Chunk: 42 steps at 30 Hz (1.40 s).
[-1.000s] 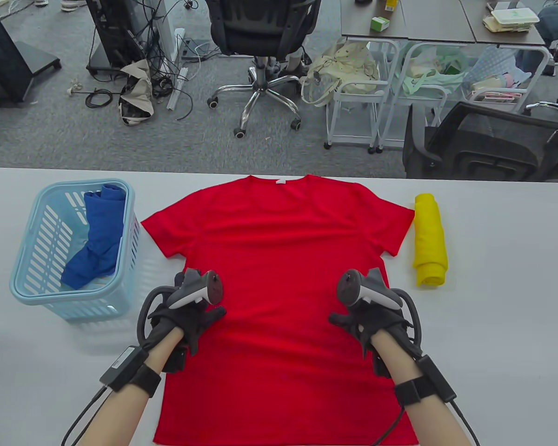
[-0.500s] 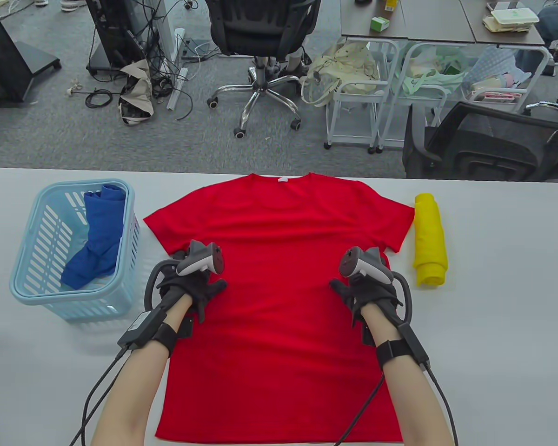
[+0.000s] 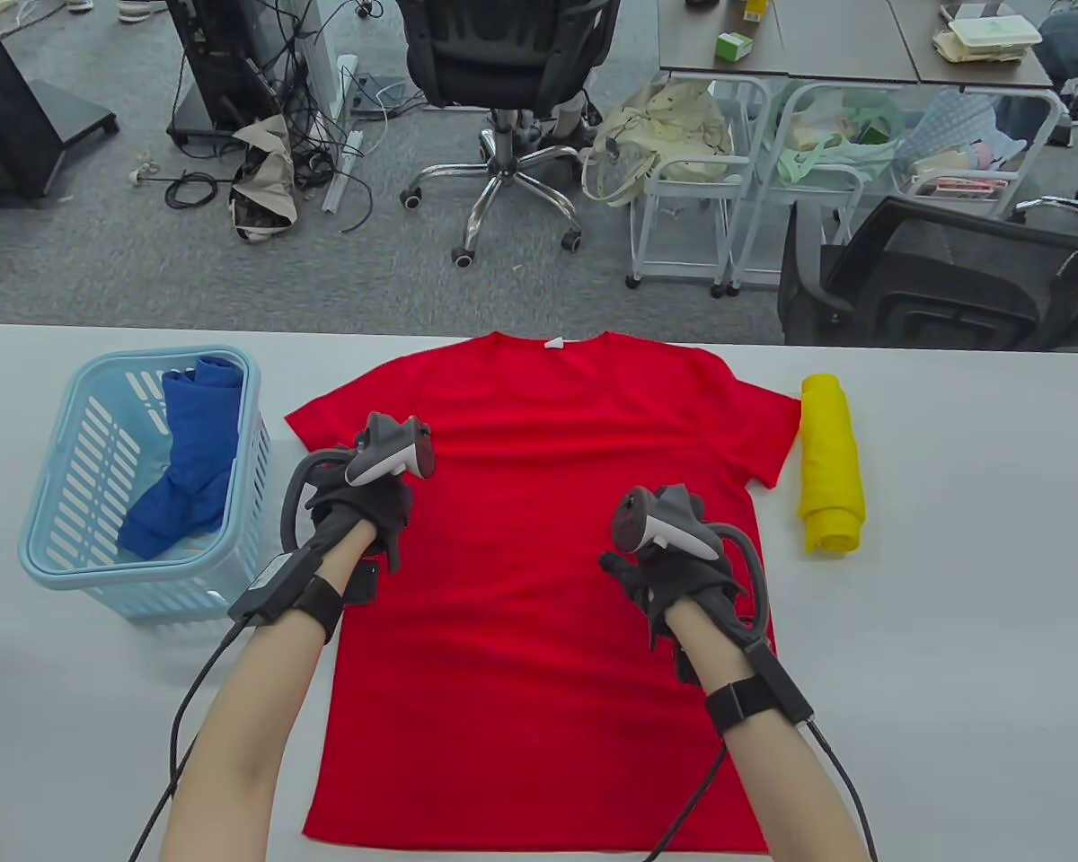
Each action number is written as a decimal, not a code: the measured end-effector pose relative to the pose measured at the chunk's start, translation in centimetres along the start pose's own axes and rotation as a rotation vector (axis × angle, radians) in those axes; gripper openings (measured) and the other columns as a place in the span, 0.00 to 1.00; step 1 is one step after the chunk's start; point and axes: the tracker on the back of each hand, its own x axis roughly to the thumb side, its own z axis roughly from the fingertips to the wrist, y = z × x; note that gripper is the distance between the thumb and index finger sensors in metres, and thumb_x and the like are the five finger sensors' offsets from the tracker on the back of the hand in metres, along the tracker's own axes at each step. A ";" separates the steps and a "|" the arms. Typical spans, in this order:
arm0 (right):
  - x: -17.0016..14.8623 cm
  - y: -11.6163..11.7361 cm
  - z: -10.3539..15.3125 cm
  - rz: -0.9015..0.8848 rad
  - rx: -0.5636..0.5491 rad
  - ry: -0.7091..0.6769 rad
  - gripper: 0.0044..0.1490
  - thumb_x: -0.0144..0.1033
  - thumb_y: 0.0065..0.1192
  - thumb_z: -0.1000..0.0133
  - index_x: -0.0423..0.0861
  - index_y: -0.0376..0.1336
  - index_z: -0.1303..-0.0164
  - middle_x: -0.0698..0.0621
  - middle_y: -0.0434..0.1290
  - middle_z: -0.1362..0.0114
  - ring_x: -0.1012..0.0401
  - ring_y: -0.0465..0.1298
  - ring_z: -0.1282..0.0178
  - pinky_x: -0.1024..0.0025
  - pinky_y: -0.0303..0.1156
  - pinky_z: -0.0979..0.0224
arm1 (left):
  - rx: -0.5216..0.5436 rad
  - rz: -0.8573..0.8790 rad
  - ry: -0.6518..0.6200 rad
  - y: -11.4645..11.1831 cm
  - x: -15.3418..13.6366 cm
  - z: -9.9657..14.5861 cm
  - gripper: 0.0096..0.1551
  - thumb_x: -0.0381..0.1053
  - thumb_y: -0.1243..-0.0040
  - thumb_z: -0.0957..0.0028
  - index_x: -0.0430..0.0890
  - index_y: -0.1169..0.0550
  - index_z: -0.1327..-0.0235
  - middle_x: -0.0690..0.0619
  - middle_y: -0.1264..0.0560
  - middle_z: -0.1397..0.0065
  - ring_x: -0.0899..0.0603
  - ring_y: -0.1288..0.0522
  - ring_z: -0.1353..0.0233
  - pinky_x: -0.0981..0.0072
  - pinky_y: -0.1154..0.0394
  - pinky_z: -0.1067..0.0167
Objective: Roll t-shirt into tight roll
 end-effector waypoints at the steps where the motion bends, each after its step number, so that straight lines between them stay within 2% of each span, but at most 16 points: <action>1: 0.8 0.2 0.4 0.012 0.009 -0.021 0.54 0.64 0.22 0.39 0.46 0.11 0.23 0.40 0.13 0.20 0.38 0.18 0.20 0.40 0.28 0.21 | -0.004 -0.016 0.005 0.0 0.1 -0.4 0.40 0.59 0.71 0.39 0.57 0.69 0.21 0.49 0.67 0.11 0.36 0.57 0.11 0.36 0.47 0.18; 4: 2.1 1.3 1.0 0.035 0.031 -0.047 0.55 0.65 0.22 0.39 0.46 0.10 0.24 0.39 0.14 0.20 0.37 0.18 0.20 0.39 0.30 0.21 | -0.014 -0.070 0.046 -0.2 -0.1 -1.7 0.40 0.58 0.70 0.39 0.57 0.70 0.23 0.49 0.68 0.12 0.36 0.59 0.11 0.36 0.49 0.18; 8: 2.1 3.4 0.2 0.057 0.085 0.004 0.54 0.65 0.22 0.40 0.46 0.12 0.24 0.40 0.16 0.19 0.37 0.21 0.18 0.39 0.31 0.21 | -0.083 0.000 0.025 -1.3 -0.5 -3.3 0.40 0.56 0.69 0.39 0.57 0.70 0.22 0.50 0.65 0.11 0.36 0.58 0.11 0.36 0.48 0.19; 9: 1.9 4.0 -0.1 0.034 0.112 0.010 0.53 0.64 0.22 0.40 0.47 0.11 0.25 0.41 0.13 0.21 0.37 0.18 0.20 0.39 0.30 0.21 | -0.093 0.000 0.019 -1.7 -0.5 -3.6 0.40 0.56 0.69 0.39 0.57 0.68 0.22 0.50 0.66 0.11 0.35 0.59 0.12 0.36 0.48 0.19; 10: 1.7 4.0 -0.1 0.025 0.107 0.004 0.53 0.65 0.20 0.40 0.47 0.10 0.26 0.41 0.11 0.22 0.38 0.16 0.21 0.39 0.27 0.22 | -0.077 -0.021 0.026 -1.8 -0.6 -3.7 0.40 0.55 0.69 0.39 0.57 0.69 0.23 0.50 0.67 0.12 0.35 0.61 0.12 0.36 0.49 0.19; 11: 1.5 3.9 0.0 0.006 0.069 0.006 0.53 0.65 0.22 0.40 0.48 0.11 0.25 0.42 0.12 0.21 0.39 0.17 0.20 0.39 0.28 0.21 | -0.050 -0.060 0.028 -1.7 -0.7 -3.9 0.39 0.55 0.69 0.39 0.58 0.69 0.23 0.51 0.67 0.11 0.36 0.60 0.11 0.36 0.48 0.19; 16: 1.2 3.9 -0.2 0.011 0.098 0.020 0.53 0.65 0.22 0.40 0.49 0.11 0.25 0.43 0.12 0.21 0.39 0.17 0.20 0.39 0.27 0.21 | -0.068 -0.020 0.018 -1.3 -1.7 -4.6 0.38 0.53 0.67 0.39 0.61 0.66 0.22 0.56 0.66 0.11 0.37 0.59 0.11 0.36 0.49 0.18; 23: 0.8 4.5 -0.2 -0.012 0.083 0.007 0.53 0.65 0.21 0.40 0.49 0.10 0.25 0.43 0.11 0.22 0.40 0.15 0.21 0.39 0.25 0.22 | -0.025 -0.042 0.024 -1.5 -2.0 -5.0 0.38 0.51 0.66 0.39 0.65 0.67 0.24 0.58 0.66 0.12 0.39 0.59 0.10 0.37 0.48 0.18; 27: 1.3 3.7 0.4 0.019 0.078 0.042 0.53 0.64 0.24 0.39 0.49 0.12 0.24 0.40 0.13 0.21 0.36 0.19 0.20 0.38 0.31 0.21 | -0.033 -0.032 -0.017 -1.2 -2.3 -4.2 0.39 0.54 0.63 0.40 0.64 0.64 0.22 0.57 0.64 0.11 0.39 0.57 0.10 0.36 0.47 0.18; 30: 3.7 3.0 1.7 0.037 0.006 -0.039 0.52 0.63 0.25 0.39 0.51 0.13 0.22 0.40 0.13 0.20 0.36 0.20 0.19 0.38 0.32 0.21 | 0.007 -0.034 -0.008 -0.7 -2.6 -3.6 0.39 0.52 0.62 0.39 0.64 0.63 0.21 0.54 0.62 0.10 0.39 0.53 0.10 0.37 0.46 0.18; 34: 9.7 2.4 4.8 0.135 -0.075 -0.238 0.52 0.60 0.35 0.36 0.53 0.17 0.20 0.39 0.17 0.17 0.36 0.27 0.15 0.38 0.34 0.20 | 0.071 -0.083 0.034 0.1 -2.8 -3.1 0.41 0.50 0.57 0.39 0.65 0.61 0.21 0.51 0.56 0.09 0.41 0.46 0.11 0.39 0.42 0.19; 37: 13.9 3.0 6.7 0.229 -0.069 -0.412 0.51 0.56 0.42 0.35 0.56 0.21 0.17 0.39 0.22 0.15 0.38 0.35 0.13 0.38 0.38 0.19 | 0.084 -0.103 0.049 0.0 -2.7 -3.1 0.43 0.50 0.52 0.39 0.67 0.61 0.22 0.51 0.54 0.10 0.42 0.42 0.13 0.40 0.40 0.19; 40: 18.4 4.3 8.7 0.302 -0.038 -0.582 0.51 0.50 0.50 0.35 0.58 0.26 0.16 0.39 0.27 0.13 0.41 0.44 0.14 0.39 0.47 0.20 | 0.099 -0.165 0.082 -0.6 -2.4 -3.4 0.45 0.52 0.49 0.41 0.66 0.60 0.22 0.51 0.51 0.11 0.43 0.39 0.14 0.42 0.37 0.20; 42: 20.4 5.1 9.6 0.349 -0.038 -0.640 0.49 0.47 0.52 0.36 0.59 0.30 0.15 0.39 0.31 0.13 0.42 0.49 0.16 0.40 0.50 0.20 | 0.105 -0.200 0.096 -1.0 -2.4 -3.6 0.48 0.52 0.47 0.42 0.67 0.62 0.23 0.51 0.50 0.11 0.44 0.38 0.15 0.43 0.35 0.21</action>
